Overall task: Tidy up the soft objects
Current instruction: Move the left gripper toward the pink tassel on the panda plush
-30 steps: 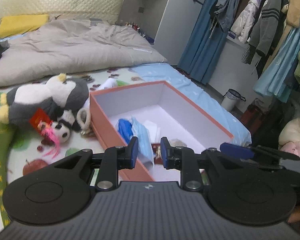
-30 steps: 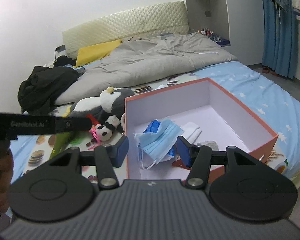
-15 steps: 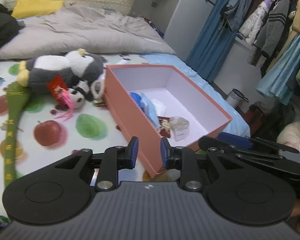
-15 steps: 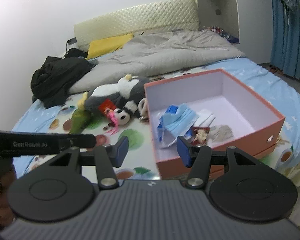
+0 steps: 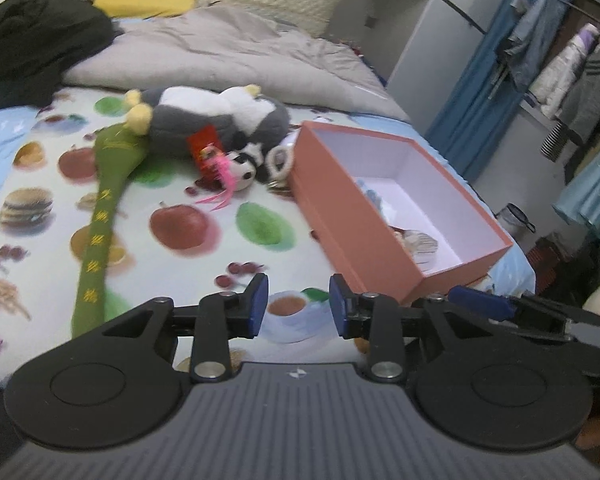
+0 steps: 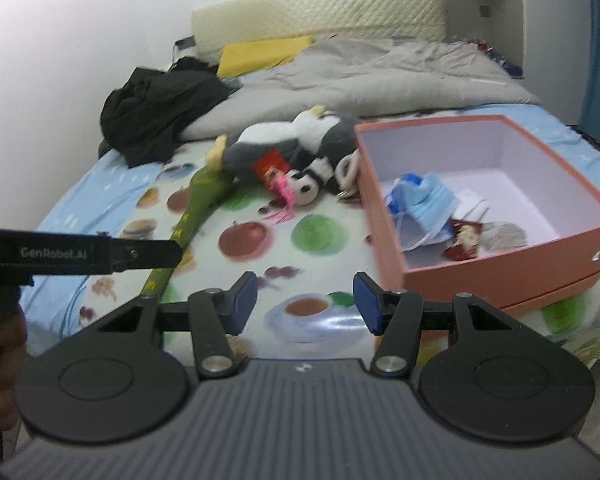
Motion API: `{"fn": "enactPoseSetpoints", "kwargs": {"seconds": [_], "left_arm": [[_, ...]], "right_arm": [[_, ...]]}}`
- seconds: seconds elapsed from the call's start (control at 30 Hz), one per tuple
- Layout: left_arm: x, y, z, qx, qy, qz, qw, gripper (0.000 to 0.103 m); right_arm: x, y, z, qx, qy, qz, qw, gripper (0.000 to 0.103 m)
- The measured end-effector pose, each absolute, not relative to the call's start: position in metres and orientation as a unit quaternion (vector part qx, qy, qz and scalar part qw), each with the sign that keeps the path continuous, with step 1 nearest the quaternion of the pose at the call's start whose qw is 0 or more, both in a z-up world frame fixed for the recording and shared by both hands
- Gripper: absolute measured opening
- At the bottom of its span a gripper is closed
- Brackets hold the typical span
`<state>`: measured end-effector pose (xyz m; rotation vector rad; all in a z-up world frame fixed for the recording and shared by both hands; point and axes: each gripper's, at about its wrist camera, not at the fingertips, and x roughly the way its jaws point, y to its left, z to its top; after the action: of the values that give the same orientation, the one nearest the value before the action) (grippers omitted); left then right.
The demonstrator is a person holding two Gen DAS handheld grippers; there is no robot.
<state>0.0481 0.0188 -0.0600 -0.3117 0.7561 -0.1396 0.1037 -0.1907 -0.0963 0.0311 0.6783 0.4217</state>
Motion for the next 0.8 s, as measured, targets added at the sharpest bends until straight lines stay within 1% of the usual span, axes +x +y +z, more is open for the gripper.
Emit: {"fn": "enactPoseSetpoints", "kwargs": {"seconds": [0.17,0.4,0.7,0.8], "left_arm": [[0.058,0.03,-0.074,-0.16,0.378,-0.058,0.91,0.039],[0.095,0.043,-0.096,-0.165,0.393,-0.052,0.903,0.039],[0.156,0.062,-0.131,-0.16,0.405,-0.041,0.899,0.046],[0.174,0.07,-0.144,-0.162,0.406,-0.035,0.899,0.047]], "right_arm": [[0.111,-0.176,-0.108,0.008,0.339,0.213,0.916,0.056],[0.138,-0.165,-0.121,0.004,0.347,0.207,0.915,0.056],[0.185,-0.141,-0.144,-0.01,0.352,0.213,0.911,0.056],[0.202,-0.132,-0.152,-0.014,0.355,0.216,0.91,0.056]]}}
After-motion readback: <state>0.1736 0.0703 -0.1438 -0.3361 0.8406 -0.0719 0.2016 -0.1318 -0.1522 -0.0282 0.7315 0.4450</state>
